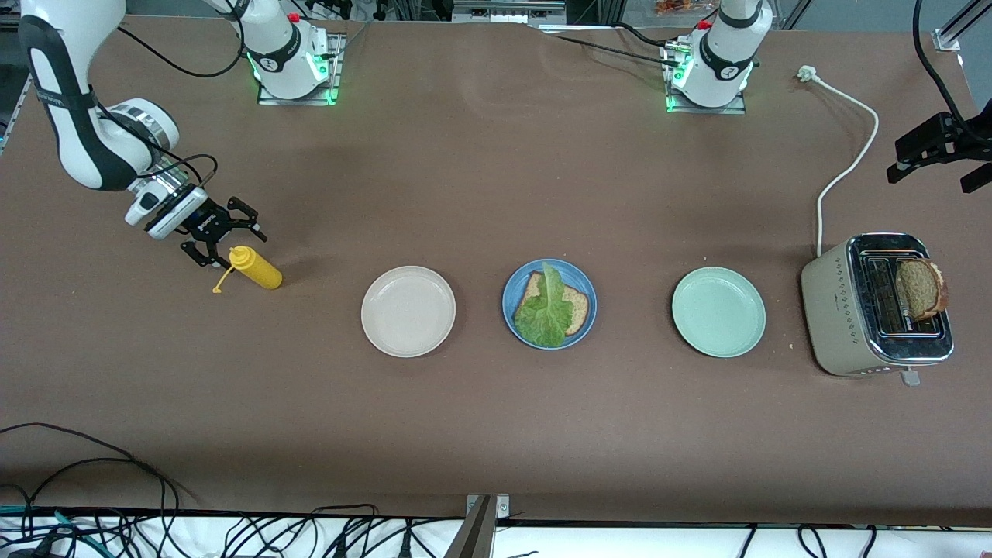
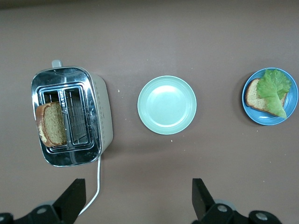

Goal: Make sandwich in blue plate with both arms
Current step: 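Lower the open right gripper around the yellow squeeze bottle, then close the right gripper on the yellow bottle and lift it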

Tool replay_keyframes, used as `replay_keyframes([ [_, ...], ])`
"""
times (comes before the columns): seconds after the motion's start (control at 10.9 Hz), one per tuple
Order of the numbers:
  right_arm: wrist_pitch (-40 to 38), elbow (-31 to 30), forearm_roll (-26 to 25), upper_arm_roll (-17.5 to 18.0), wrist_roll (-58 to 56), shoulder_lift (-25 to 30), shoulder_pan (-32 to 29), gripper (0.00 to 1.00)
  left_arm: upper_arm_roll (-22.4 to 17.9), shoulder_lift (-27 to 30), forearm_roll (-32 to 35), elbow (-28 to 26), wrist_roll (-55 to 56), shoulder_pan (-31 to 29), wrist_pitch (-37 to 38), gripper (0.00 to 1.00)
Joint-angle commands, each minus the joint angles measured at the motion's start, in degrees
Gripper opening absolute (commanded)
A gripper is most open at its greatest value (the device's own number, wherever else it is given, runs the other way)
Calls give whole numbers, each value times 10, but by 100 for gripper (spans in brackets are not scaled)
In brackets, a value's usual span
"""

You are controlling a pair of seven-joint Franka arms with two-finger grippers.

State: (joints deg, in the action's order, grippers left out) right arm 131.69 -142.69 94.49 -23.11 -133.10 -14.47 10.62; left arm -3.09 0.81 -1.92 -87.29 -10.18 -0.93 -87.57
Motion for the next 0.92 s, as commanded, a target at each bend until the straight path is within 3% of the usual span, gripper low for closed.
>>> replay_keyframes([
  [0.0,-16,12,25,-2,-23,-20,-4,100,-1,-4,-10,12,4,-2,11,100],
  [0.83,-65,43,37,-1,-26,-49,-4,100,0,-4,-10,12,4,-2,11,100],
])
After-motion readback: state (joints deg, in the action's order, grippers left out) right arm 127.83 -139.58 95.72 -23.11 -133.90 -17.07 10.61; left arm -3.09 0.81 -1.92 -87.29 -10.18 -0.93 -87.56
